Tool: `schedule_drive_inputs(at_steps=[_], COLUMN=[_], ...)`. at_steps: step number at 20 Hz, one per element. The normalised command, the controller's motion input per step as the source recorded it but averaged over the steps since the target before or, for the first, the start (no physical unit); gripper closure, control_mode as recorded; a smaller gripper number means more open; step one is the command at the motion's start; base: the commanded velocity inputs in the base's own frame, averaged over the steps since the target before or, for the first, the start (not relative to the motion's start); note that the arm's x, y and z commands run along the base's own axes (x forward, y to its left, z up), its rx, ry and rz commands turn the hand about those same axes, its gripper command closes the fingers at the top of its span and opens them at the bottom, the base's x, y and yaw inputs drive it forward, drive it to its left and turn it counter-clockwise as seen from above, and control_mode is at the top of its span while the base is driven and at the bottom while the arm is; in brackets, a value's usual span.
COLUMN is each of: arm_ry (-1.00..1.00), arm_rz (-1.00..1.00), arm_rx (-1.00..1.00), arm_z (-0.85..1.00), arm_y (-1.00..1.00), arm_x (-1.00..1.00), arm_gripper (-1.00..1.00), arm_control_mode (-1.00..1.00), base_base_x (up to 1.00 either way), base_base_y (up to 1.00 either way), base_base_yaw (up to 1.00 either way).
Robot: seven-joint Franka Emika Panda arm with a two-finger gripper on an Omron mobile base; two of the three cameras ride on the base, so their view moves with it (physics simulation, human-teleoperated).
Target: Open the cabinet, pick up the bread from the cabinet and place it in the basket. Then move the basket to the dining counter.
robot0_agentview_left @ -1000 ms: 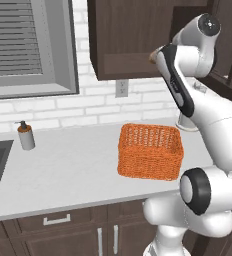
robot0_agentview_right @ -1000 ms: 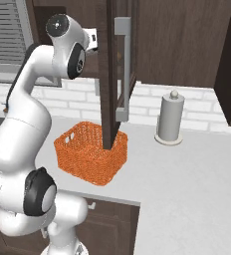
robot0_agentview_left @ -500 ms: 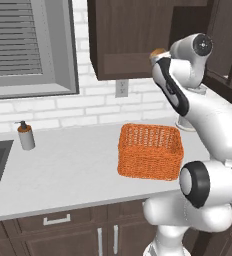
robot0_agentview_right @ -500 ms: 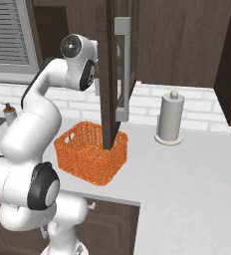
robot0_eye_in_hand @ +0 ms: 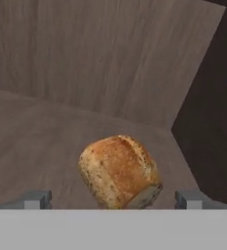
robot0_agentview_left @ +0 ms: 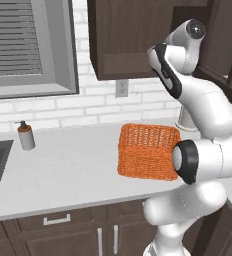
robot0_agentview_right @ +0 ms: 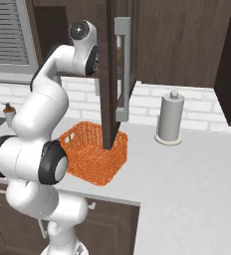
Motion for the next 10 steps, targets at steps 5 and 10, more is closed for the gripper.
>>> schedule_drive_inputs(at_steps=[5, 10], arm_ry=[0.09, 0.10], arm_rz=[0.00, 0.00], arm_rx=[0.06, 0.05], arm_z=[-0.03, -0.03], arm_y=[0.00, 0.00], arm_x=[0.64, 0.50], arm_gripper=[-1.00, -1.00], arm_control_mode=[-1.00, -1.00], base_base_x=[0.00, 0.00], base_base_y=[0.00, 0.00], base_base_yaw=[0.00, 0.00])
